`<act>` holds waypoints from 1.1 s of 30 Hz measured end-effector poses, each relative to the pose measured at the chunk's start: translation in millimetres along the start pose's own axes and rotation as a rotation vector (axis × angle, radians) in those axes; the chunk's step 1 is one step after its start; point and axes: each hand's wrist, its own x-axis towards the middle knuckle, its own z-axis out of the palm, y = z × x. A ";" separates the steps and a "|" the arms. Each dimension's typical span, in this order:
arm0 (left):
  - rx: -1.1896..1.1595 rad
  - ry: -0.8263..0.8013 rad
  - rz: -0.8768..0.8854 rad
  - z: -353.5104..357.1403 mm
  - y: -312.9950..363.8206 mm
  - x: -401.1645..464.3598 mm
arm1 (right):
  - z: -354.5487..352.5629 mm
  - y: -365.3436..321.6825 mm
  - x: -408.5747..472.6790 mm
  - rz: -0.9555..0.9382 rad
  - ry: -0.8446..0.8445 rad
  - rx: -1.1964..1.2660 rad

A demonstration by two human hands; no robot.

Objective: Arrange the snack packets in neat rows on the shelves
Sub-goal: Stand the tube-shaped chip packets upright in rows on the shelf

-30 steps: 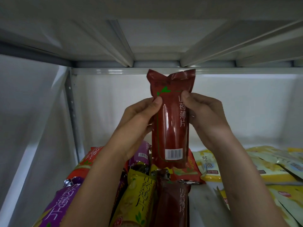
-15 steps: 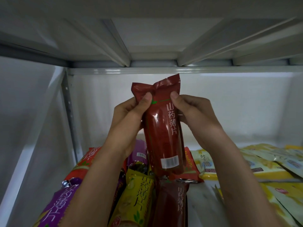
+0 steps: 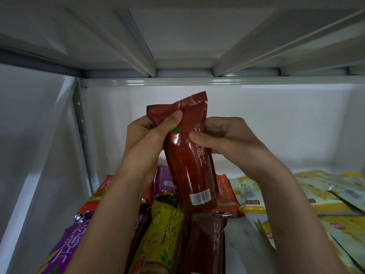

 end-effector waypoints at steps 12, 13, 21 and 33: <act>0.012 -0.051 0.002 0.8 5.9 -3.0 | 5.2 -3.0 2.7 -0.059 0.174 -0.003; 0.029 -0.081 -0.019 0.6 6.2 -3.0 | 4.9 -2.8 3.6 -0.062 0.208 0.006; 0.266 -0.119 0.065 -7.4 -1.8 2.4 | 0.5 -6.7 3.0 0.002 0.260 0.084; 0.336 -0.452 -0.227 -9.6 -0.6 -1.7 | 1.8 -6.5 6.4 -0.014 0.481 0.081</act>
